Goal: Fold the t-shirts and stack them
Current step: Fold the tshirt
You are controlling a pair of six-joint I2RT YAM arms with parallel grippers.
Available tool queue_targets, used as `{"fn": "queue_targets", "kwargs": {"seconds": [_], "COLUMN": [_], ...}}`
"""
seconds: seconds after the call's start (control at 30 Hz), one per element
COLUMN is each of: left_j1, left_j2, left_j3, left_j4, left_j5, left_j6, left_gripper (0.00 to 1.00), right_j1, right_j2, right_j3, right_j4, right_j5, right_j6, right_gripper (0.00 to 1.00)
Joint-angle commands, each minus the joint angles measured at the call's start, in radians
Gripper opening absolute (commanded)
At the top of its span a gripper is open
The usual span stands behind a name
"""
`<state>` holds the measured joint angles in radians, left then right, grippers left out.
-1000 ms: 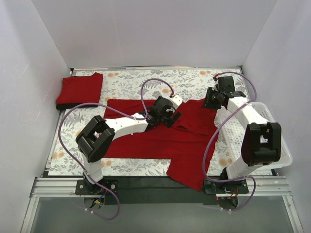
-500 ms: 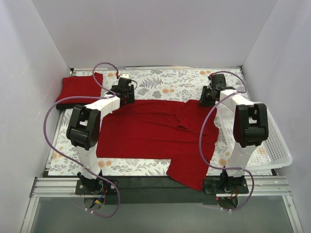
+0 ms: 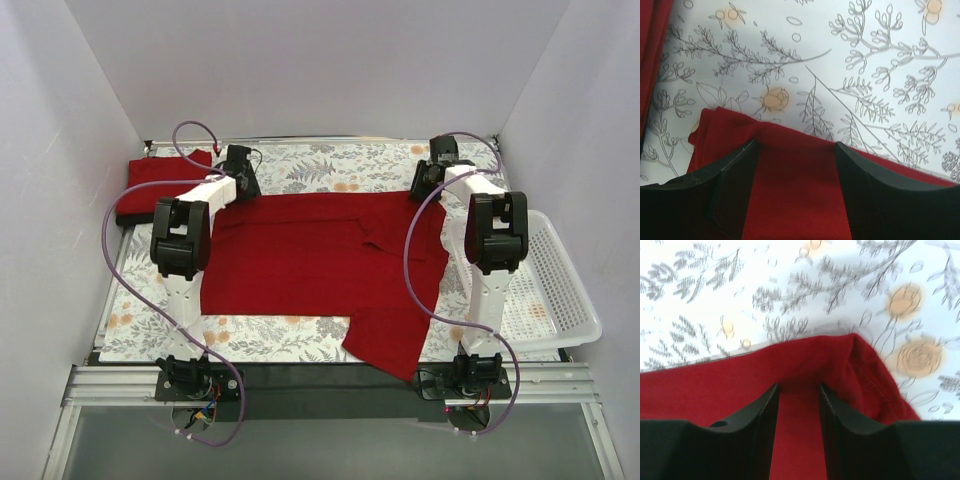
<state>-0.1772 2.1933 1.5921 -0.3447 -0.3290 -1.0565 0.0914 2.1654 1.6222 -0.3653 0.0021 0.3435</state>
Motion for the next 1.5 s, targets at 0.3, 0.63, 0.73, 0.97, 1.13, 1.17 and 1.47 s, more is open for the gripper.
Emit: {"fn": "queue_targets", "kwargs": {"seconds": [0.3,0.63,0.73,0.97,1.13,1.17,1.47], "left_j1": [0.041,0.036,0.028,0.027,0.028,0.031,0.077], "left_j2": [0.126,-0.225,-0.394,-0.785,-0.981,-1.021,-0.997], "left_j3": [0.129,0.094,0.01,-0.36,-0.63,-0.696,-0.801], "left_j4": [-0.099,-0.114,-0.16,-0.328,-0.393,-0.414,-0.482], "left_j5": [0.119,0.202,0.194,0.133,0.094,0.085,0.053], "left_j6": [-0.073,-0.099,-0.132,-0.218,-0.293,-0.307,-0.451], "left_gripper": [0.68,0.81,0.81,0.81,0.78,0.78,0.71], "right_j1": [-0.062,-0.03,0.002,0.086,0.198,0.209,0.238], "right_j2": [0.136,-0.171,-0.338,-0.699,-0.909,-0.938,-1.098], "right_j3": [0.269,0.171,0.03,-0.361,-0.586,-0.617,-0.823], "right_j4": [-0.093,-0.103,-0.115,-0.182,-0.251,-0.253,-0.29], "right_j5": [0.05,0.006,0.006,-0.04,-0.007,-0.007,-0.017], "right_j6": [-0.081,-0.132,-0.136,-0.127,-0.127,-0.121,-0.083], "right_gripper": [0.39,0.49,0.52,0.52,0.52,0.52,0.52]}}
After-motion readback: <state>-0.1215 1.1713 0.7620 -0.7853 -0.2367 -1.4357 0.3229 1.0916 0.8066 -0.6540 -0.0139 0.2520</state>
